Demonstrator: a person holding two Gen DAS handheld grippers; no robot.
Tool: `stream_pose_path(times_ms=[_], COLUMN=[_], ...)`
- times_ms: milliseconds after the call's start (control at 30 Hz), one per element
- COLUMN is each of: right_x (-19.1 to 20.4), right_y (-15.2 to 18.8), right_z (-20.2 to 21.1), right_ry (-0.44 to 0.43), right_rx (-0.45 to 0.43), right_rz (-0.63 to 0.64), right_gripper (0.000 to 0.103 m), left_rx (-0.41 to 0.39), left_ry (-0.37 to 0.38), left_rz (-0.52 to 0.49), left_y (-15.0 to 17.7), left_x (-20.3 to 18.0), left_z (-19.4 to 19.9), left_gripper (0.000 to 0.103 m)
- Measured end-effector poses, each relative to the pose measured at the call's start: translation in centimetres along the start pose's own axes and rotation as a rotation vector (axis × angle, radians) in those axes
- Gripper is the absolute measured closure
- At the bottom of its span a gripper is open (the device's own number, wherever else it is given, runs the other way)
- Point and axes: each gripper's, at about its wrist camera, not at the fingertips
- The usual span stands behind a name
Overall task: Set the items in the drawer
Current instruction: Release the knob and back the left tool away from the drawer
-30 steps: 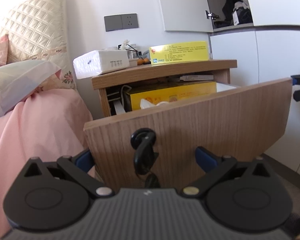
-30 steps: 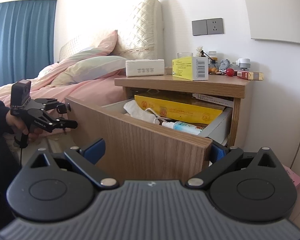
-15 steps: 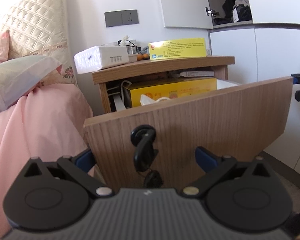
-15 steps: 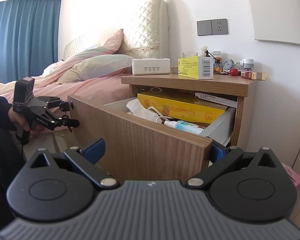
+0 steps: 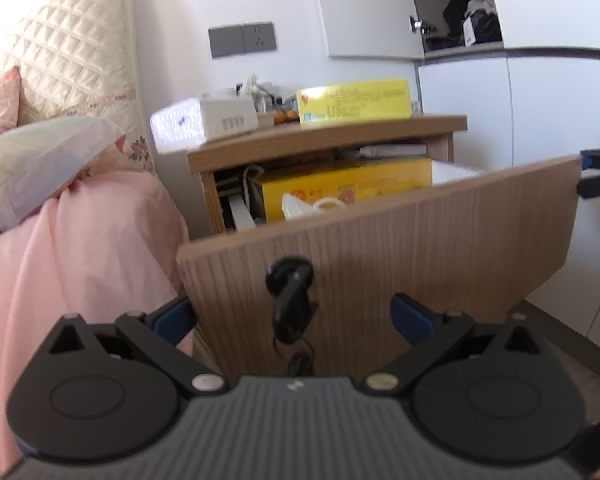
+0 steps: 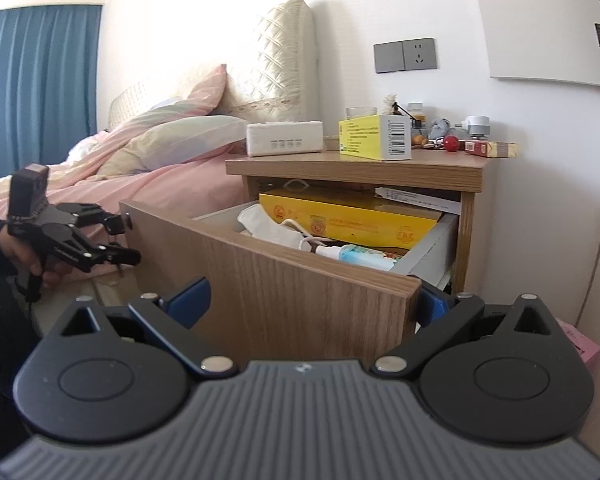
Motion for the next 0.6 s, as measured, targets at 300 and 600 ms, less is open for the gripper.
stream_pose_path(times_ms=[300,600], right_x=[0.9,2.3], right_y=[-1.3,-3.7], right_z=[1.6,3.0], right_ry=[0.051,0.085], right_rx=[-0.101,-0.224], right_rz=[0.007,-0.064], right_gripper=[0.000,0.000], left_rx=[-0.090,-0.171], left_ry=[-0.052,-0.105], left_rz=[0.063,0.161], left_y=[-1.9,-6.3], left_x=[0.8,0.1], left_z=[2.5,3.7], left_gripper=[0.000,0.000])
Point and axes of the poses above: each gripper's, at about its wrist camera, not at the fingertips, and z roughly against the way its jaws point, x to its left, y to its underside, and after that the axes turned 5 degrees about -y, right-handed
